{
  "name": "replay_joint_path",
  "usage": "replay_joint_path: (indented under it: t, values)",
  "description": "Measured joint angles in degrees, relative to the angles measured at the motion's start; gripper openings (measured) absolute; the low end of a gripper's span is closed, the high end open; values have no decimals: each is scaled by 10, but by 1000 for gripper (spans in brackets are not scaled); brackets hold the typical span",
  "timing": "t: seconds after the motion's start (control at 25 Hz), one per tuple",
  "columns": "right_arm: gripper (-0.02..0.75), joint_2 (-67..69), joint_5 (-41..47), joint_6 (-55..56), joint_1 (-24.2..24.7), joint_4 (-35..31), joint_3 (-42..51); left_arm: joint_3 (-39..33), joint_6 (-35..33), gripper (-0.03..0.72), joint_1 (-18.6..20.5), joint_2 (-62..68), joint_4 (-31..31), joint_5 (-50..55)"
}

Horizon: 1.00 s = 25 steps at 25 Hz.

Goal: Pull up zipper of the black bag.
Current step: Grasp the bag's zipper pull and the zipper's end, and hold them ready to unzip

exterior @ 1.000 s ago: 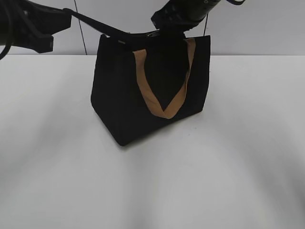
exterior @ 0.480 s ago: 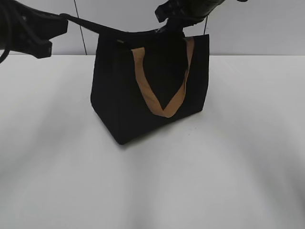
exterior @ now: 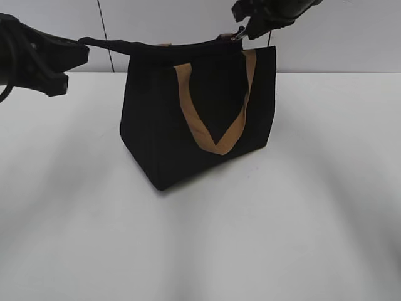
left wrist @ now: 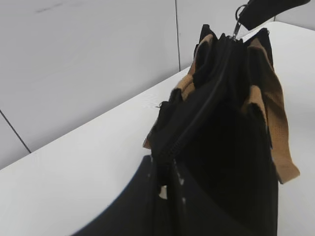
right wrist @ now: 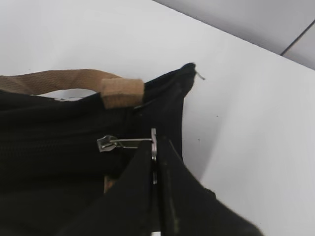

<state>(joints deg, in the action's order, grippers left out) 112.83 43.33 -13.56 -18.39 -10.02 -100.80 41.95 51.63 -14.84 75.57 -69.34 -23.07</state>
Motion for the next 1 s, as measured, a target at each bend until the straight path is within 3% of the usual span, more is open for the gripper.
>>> replay_joint_path:
  t: [0.36,1.0]
  values:
    - [-15,1,-1,14,9,-13,0,0,0,22,1,0,2,-2]
    - [-11,1,-20,15,-35,-45,0,0,0,22,3,34,9,-69]
